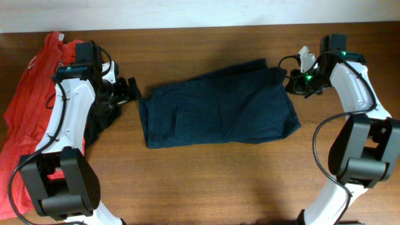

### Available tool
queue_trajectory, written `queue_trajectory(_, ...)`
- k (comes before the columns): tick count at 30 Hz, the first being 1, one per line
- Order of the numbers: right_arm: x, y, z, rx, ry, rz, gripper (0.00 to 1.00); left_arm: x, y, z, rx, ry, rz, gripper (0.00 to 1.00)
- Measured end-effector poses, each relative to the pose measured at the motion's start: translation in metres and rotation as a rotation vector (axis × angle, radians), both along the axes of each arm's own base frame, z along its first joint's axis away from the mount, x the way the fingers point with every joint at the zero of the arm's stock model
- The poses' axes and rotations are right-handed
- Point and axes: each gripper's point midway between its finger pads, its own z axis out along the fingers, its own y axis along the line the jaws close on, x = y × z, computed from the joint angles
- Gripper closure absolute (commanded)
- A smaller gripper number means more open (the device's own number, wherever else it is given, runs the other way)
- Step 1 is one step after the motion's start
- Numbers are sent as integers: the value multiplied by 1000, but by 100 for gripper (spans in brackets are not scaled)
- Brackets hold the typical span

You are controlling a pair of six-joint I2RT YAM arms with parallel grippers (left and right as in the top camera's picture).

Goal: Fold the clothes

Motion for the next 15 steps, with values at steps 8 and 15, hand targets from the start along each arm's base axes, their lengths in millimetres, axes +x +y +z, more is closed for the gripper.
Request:
queue_trajectory(8,-2,4,-38,37,61,44,96,3,8,-1,36,-11,14,2)
queue_trajectory(15,1,-3,-50,46,62,39,96,3,23,-1,48,-9,48,1)
